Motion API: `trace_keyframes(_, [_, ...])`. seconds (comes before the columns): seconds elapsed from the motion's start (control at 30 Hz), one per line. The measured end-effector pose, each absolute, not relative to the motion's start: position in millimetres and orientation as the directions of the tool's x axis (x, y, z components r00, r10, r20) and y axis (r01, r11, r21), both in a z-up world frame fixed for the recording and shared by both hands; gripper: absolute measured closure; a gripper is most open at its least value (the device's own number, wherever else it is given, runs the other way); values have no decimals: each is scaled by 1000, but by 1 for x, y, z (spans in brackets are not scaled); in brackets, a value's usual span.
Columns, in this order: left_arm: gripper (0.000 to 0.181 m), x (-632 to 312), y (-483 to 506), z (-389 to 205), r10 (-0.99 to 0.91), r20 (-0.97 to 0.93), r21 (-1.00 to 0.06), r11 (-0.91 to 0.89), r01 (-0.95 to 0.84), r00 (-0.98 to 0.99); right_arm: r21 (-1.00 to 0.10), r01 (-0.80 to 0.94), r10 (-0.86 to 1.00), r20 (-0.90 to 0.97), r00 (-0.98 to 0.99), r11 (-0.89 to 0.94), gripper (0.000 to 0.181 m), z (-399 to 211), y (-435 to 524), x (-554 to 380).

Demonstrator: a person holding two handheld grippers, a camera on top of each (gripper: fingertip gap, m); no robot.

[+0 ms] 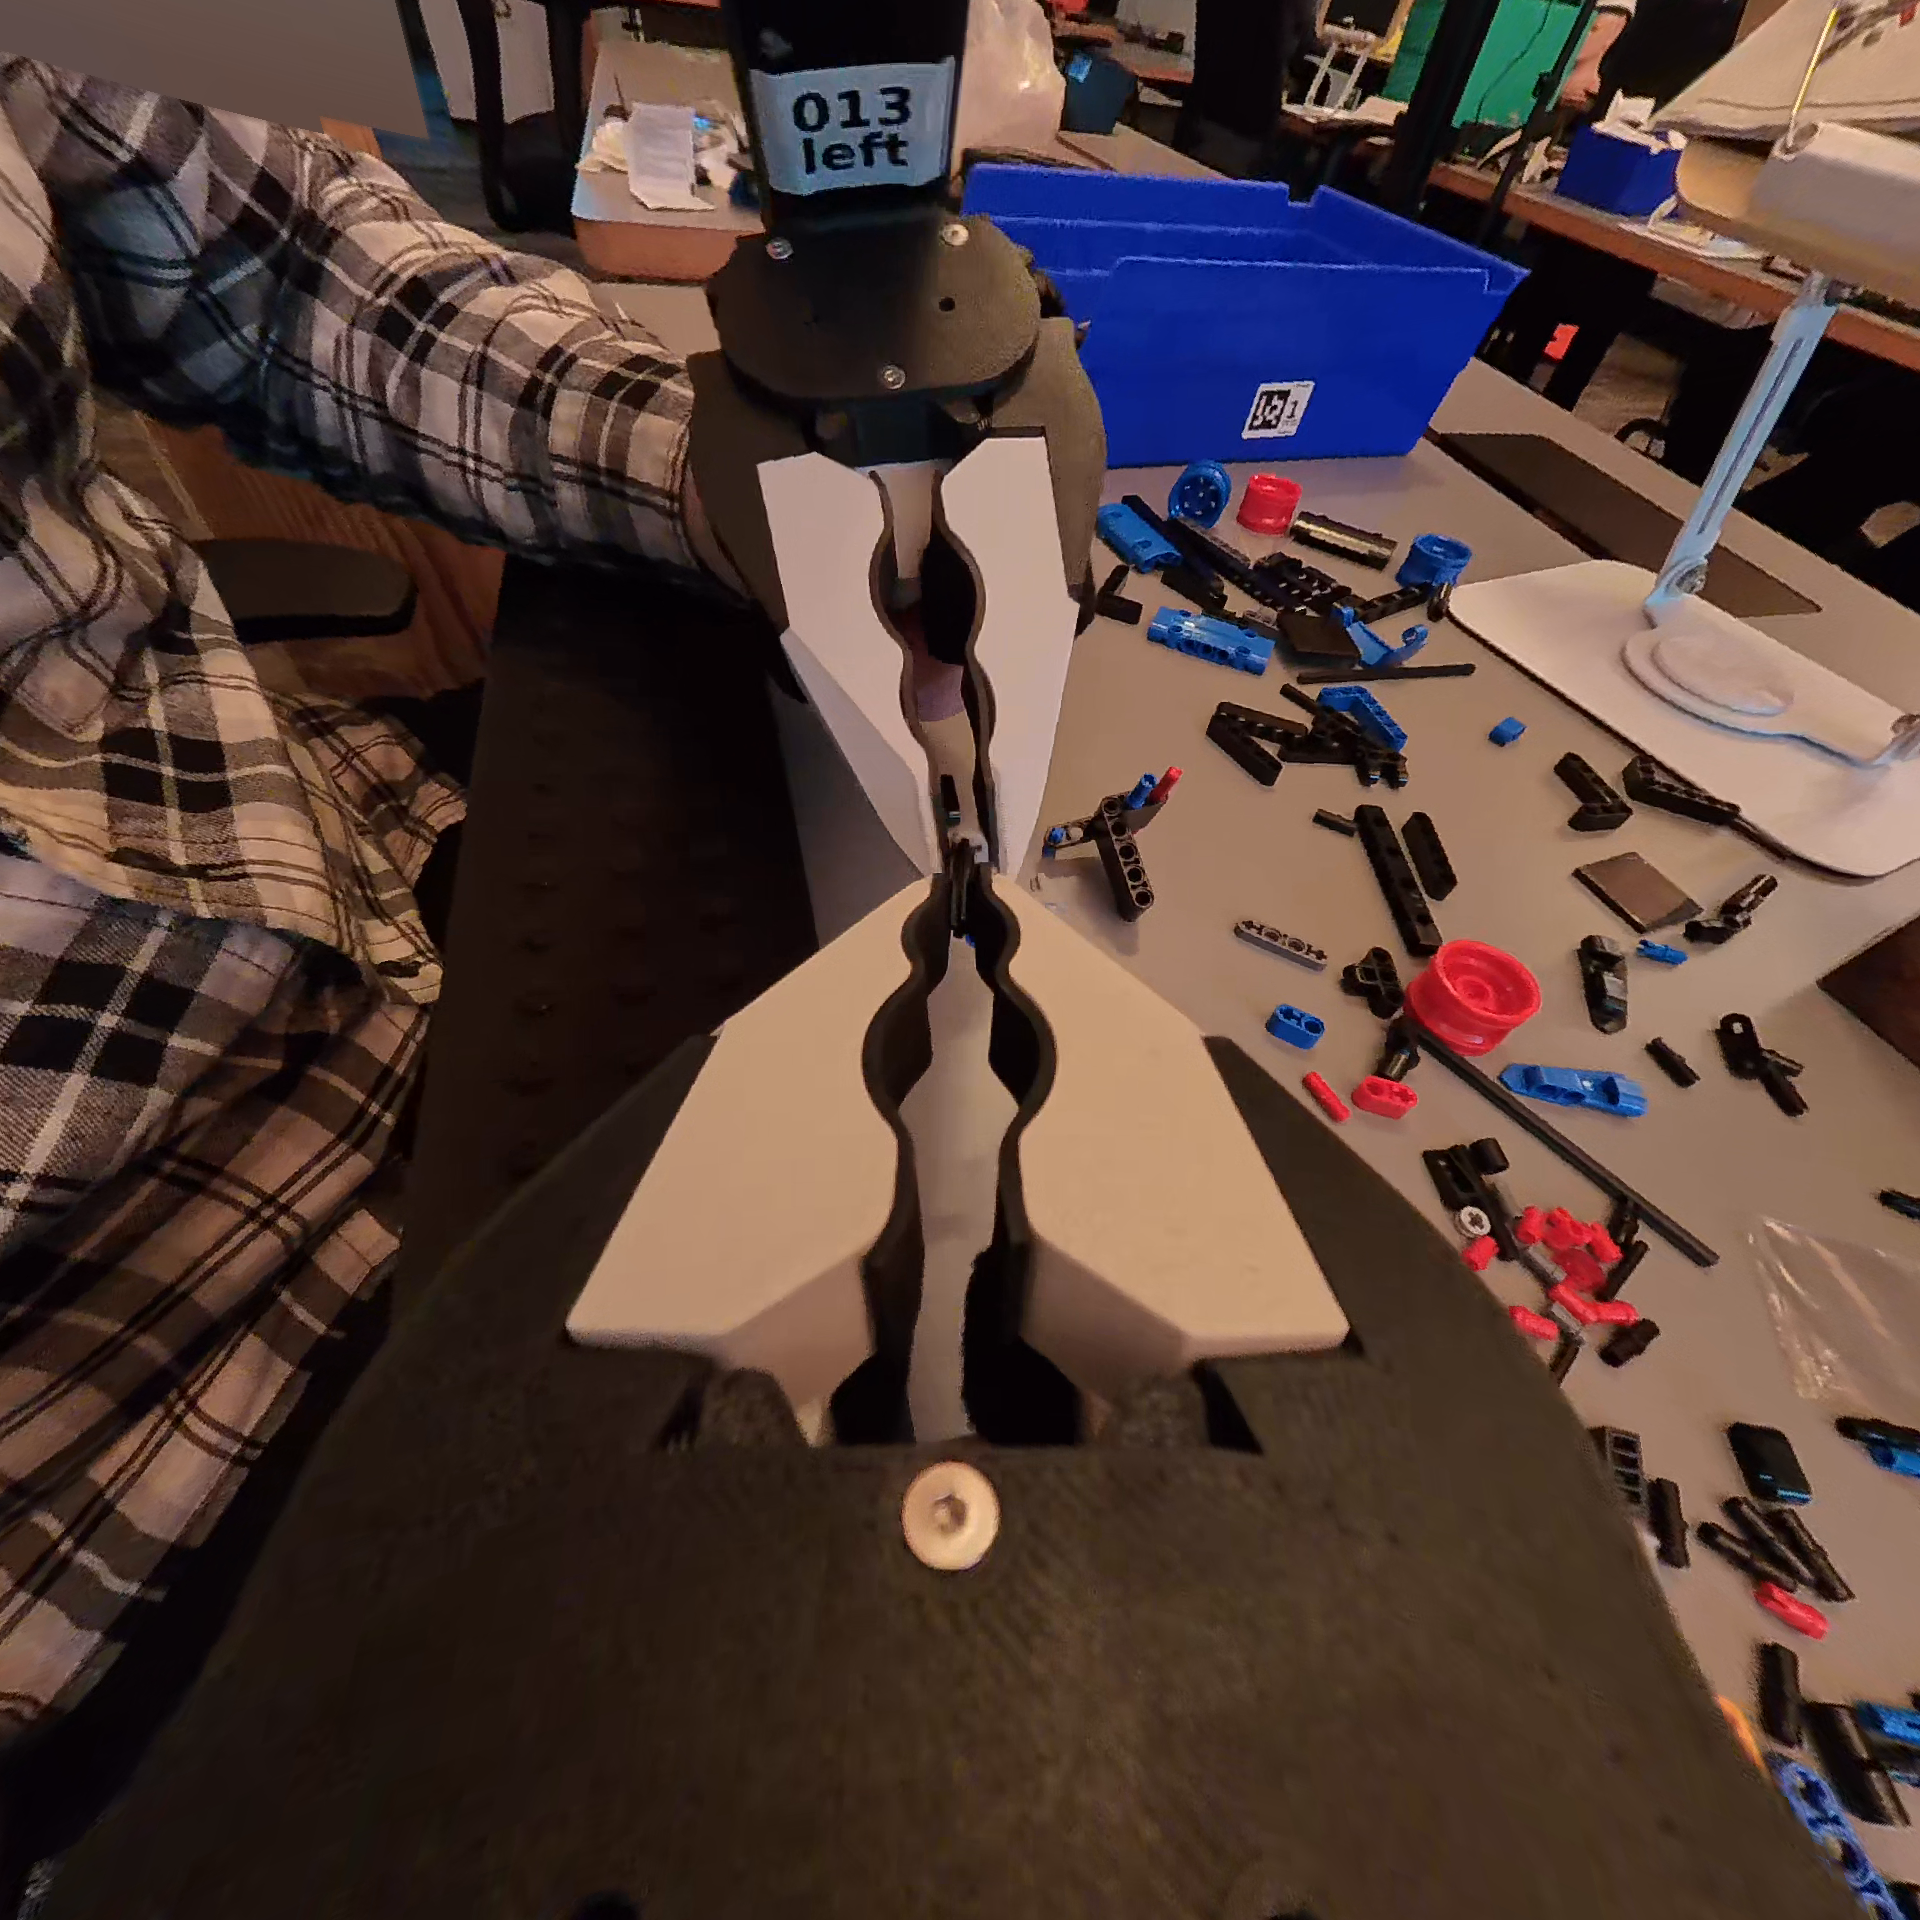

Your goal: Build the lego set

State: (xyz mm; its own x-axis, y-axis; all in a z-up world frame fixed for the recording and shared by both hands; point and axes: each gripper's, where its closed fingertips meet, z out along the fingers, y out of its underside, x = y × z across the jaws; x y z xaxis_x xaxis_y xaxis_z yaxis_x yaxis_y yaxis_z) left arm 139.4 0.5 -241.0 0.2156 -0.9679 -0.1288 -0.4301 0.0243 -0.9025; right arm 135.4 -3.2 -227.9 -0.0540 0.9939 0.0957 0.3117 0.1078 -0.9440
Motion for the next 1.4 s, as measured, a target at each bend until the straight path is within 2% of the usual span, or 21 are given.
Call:
trace_keyframes(0.47, [176, 140, -7, -249, -974, -144, -877, 43, -479, 176, -894, 384, 973, 214, -89, 232, 179, -235, -9, 135])
trace_keyframes(0.73, [177, 143, -11, -248, -979, -121, -884, 30, -467, 167, -891, 353, 958, 260, -120, 286, 179, -236, -13, 135])
trace_keyframes(0.83, [176, 145, -13, -254, -972, -173, -858, 70, -509, 158, -870, 378, 949, 285, -138, 316, 179, -243, -15, 132])
trace_keyframes(1.07, [176, 143, -10, -255, -963, -206, -839, 82, -537, 174, -865, 395, 951, 275, -142, 310, 179, -246, -12, 130])
trace_keyframes(1.23, [176, 136, 1, -246, -935, -260, -837, 92, -539, 243, -922, 324, 978, 190, -91, 209, 172, -225, -5, 135])
trace_keyframes(1.4, [176, 126, 6, -224, -920, -178, -914, 23, -406, 349, -950, 288, 992, 124, 5, 118, 161, -213, 12, 137])
